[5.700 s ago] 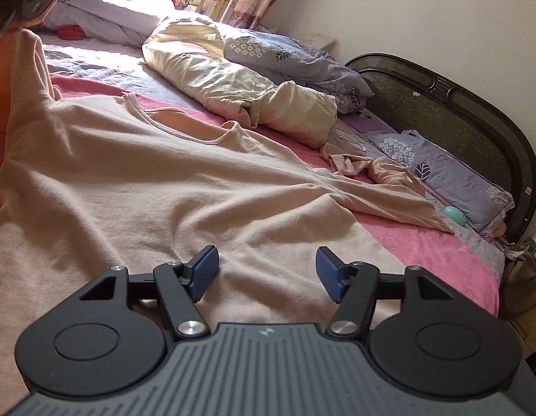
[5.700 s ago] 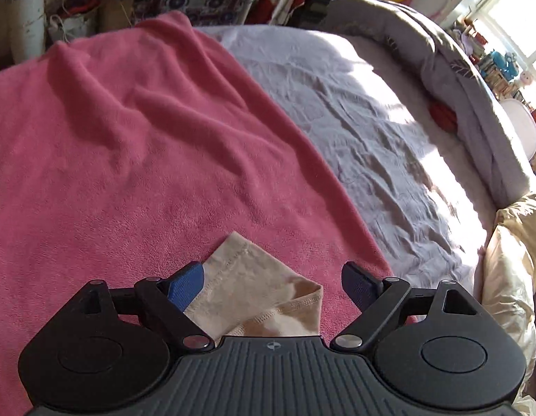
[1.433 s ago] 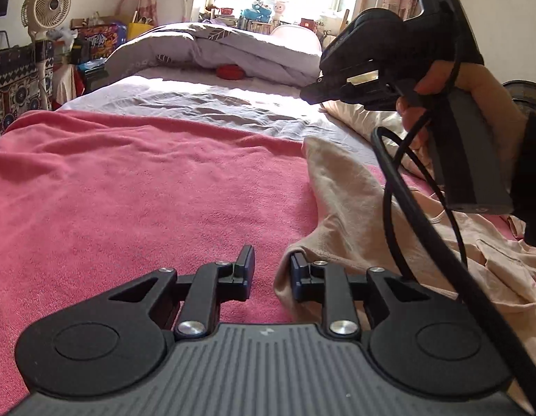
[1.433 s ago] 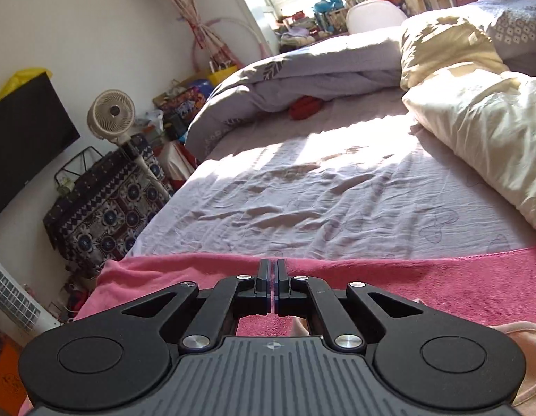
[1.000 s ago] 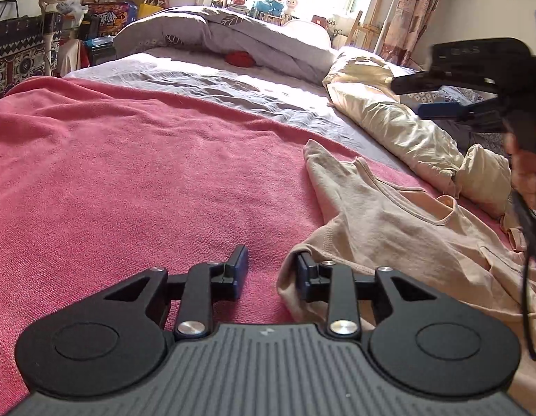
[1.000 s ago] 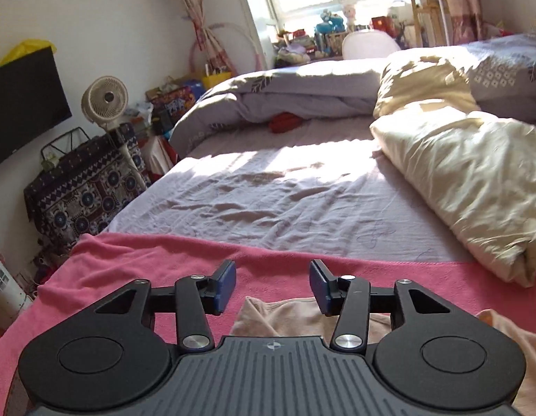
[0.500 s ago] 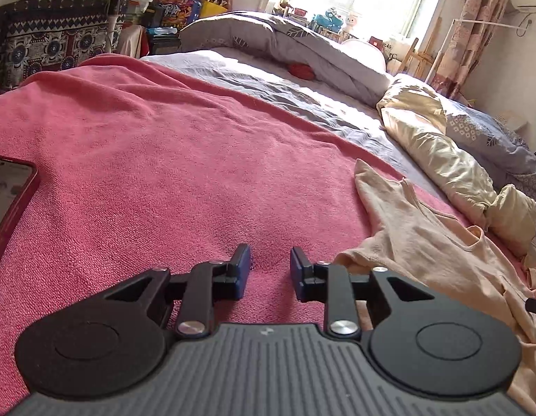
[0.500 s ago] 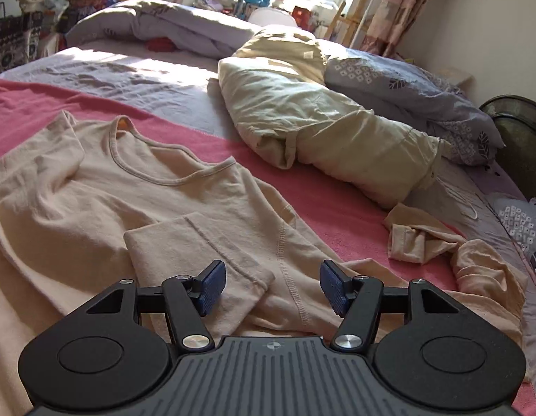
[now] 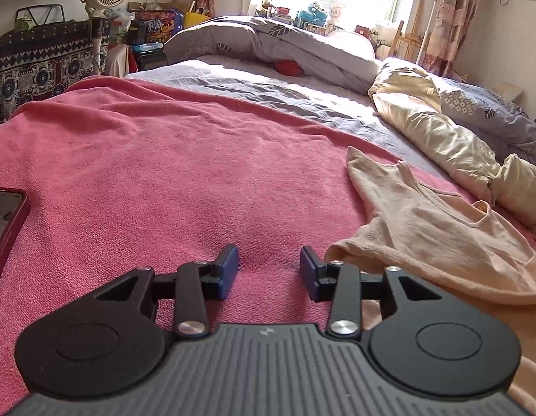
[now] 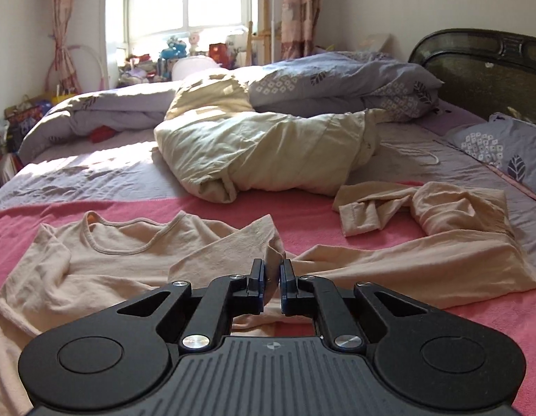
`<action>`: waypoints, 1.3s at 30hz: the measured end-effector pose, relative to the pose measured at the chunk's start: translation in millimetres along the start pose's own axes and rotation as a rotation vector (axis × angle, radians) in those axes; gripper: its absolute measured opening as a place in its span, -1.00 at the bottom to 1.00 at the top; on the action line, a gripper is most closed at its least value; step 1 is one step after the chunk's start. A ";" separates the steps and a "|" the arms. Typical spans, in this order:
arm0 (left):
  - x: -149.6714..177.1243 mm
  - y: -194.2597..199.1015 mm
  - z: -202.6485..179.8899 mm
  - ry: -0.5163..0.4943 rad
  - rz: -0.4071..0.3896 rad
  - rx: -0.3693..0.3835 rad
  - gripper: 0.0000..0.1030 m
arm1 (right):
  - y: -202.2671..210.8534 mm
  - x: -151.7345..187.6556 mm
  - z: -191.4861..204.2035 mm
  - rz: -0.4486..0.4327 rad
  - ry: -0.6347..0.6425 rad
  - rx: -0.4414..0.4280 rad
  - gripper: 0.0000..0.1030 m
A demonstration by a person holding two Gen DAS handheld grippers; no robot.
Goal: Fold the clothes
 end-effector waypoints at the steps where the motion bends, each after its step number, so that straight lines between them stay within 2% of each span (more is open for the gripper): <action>1: -0.3 -0.3 0.1 0.002 0.000 0.002 -0.06 | -3.3 6.0 -5.4 0.047 0.000 0.021 -0.79; 3: -0.8 -0.8 0.3 0.005 0.001 0.006 -0.06 | -14.0 24.1 -9.8 0.183 0.046 0.079 -0.71; 5: -1.3 -1.3 0.4 0.008 0.001 0.010 -0.05 | -19.4 40.1 -9.4 0.274 0.113 0.143 -0.41; 6: -1.5 -1.6 0.5 0.010 0.001 0.012 -0.05 | -15.8 41.4 -8.0 0.260 0.139 0.174 -0.28; 7: -1.7 -1.7 0.8 0.011 0.002 0.014 -0.05 | -10.8 36.8 -5.3 0.223 0.143 0.179 0.04; 8: -1.6 -1.8 1.1 0.011 0.001 0.018 -0.02 | -5.9 30.2 -1.9 0.182 0.139 0.172 0.17; 10: -1.8 -2.4 0.5 0.010 0.000 0.027 0.01 | -4.8 12.1 12.8 0.128 0.121 0.072 0.20; 12: -1.9 -2.6 1.4 0.016 -0.001 0.032 0.02 | -19.4 -11.1 47.1 0.096 0.135 -0.098 0.27; 14: -2.1 -2.6 3.7 0.032 -0.001 0.044 0.02 | -47.2 -25.7 91.1 0.103 0.169 -0.259 0.27; 17: -2.2 -2.6 9.1 0.067 -0.001 0.069 0.02 | -99.9 -33.4 162.3 0.175 0.214 -0.408 0.27; 21: -1.1 -2.6 15.7 0.108 -0.002 0.104 0.01 | -162.9 -21.9 236.0 0.297 0.262 -0.446 0.27; 22: -0.8 -2.6 17.8 0.120 -0.003 0.115 0.01 | -167.5 -20.9 244.9 0.277 0.261 -0.434 0.13; 23: -0.6 -3.0 19.9 0.134 -0.003 0.127 0.01 | -168.3 -21.5 251.9 0.235 0.258 -0.415 -0.63; 24: -0.5 -3.3 22.0 0.147 -0.003 0.138 0.01 | -165.9 -24.8 256.1 0.196 0.242 -0.395 -0.87; 25: -0.4 -3.5 23.7 0.158 -0.003 0.147 0.01 | -162.3 -30.0 257.7 0.159 0.218 -0.389 -0.96; 28: 0.0 -3.1 25.0 0.165 -0.006 0.154 0.01 | -162.1 -47.1 266.7 0.099 0.224 -0.410 -0.96; 30: 0.0 -2.8 24.7 0.161 -0.008 0.151 0.01 | -169.5 -55.9 274.0 0.115 0.244 -0.437 -0.96; 32: -0.2 -2.6 24.5 0.159 -0.008 0.149 0.01 | -174.9 -59.4 277.9 0.159 0.250 -0.481 -0.84; 33: -0.3 -2.8 24.5 0.160 -0.008 0.150 0.01 | -177.5 -58.6 279.8 0.181 0.267 -0.500 -0.73; 35: -0.7 -2.8 23.6 0.159 -0.008 0.149 0.01 | -185.6 -52.3 285.0 0.223 0.310 -0.504 0.08; 36: -0.9 -2.9 23.3 0.159 -0.008 0.149 0.01 | -189.7 -47.0 288.0 0.240 0.335 -0.501 0.16; 37: -0.9 -3.0 23.4 0.160 -0.008 0.149 0.01 | -193.5 -41.1 291.0 0.257 0.363 -0.499 0.09; 38: -1.0 -3.1 23.4 0.160 -0.008 0.150 0.01 | -195.1 -34.1 293.9 0.267 0.388 -0.499 -0.35; 39: -1.1 -3.2 23.6 0.161 -0.007 0.150 0.01 | -193.2 -29.3 296.9 0.257 0.402 -0.497 -0.69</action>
Point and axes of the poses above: each gripper's, at about its wrist camera, not at the fingertips, and y roughly against the way its jaws point, z to its left, x to its underside, the point moved 4 cm from there along -y, roughly the way its jaws point, and after that the axes turned 11 degrees about -x, right-handed, at the moved point
